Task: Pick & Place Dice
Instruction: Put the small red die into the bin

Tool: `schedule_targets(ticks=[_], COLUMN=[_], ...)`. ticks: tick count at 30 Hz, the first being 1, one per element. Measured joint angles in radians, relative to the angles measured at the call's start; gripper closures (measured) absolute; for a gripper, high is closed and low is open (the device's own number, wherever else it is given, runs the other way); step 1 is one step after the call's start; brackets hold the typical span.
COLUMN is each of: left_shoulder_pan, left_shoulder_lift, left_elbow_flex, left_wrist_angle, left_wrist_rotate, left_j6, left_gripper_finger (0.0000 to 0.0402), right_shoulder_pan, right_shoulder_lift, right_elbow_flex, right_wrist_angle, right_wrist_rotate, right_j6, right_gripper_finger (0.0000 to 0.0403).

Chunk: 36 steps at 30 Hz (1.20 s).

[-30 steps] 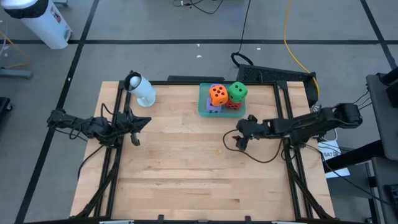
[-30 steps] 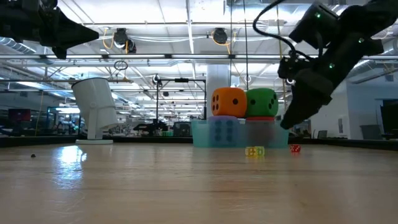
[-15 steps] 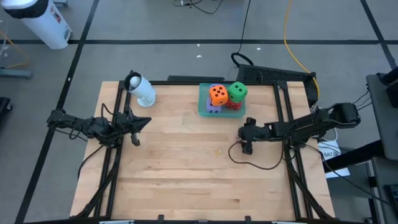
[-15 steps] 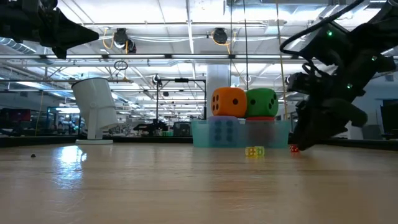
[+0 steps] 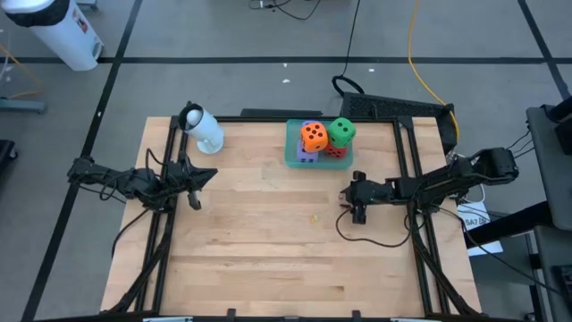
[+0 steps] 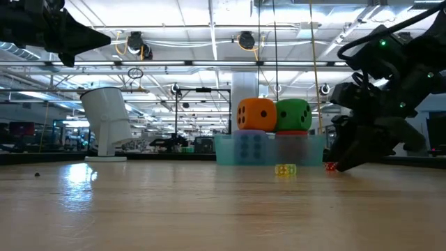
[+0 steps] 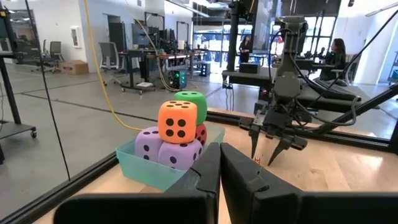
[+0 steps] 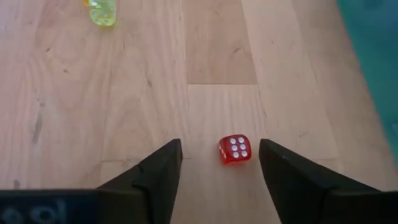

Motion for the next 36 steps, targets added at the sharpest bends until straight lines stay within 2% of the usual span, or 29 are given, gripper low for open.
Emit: schedule_targets(ticks=[8,20,26,29,36], left_shoulder_pan=[0.0,0.0,0.0,0.0,0.0], left_shoulder_lift=[0.0,0.0,0.0,0.0,0.0], left_elbow_flex=[0.0,0.0,0.0,0.0,0.0], left_wrist_angle=[0.0,0.0,0.0,0.0,0.001], left_wrist_rotate=[0.0,0.0,0.0,0.0,0.0], left_j6=[0.0,0.002,0.002,0.002,0.0], left_gripper_finger=[0.0382,0.0382,0.0382,0.0382,0.0382], right_shoulder_pan=[-0.046,-0.055,-0.055,-0.055,-0.054], right_shoulder_lift=[0.001,0.001,0.0,-0.021,-0.196], right_elbow_flex=[0.0,-0.001,-0.001,-0.001,-0.001], right_wrist_angle=[0.0,0.023,0.102,0.157,0.23], right_wrist_rotate=[-0.009,0.004,0.002,-0.02,-0.056], right_j6=[0.016,-0.03,-0.028,-0.01,-0.002], right_gripper_finger=[0.0261,0.0363,0.0366,0.0354,0.0364])
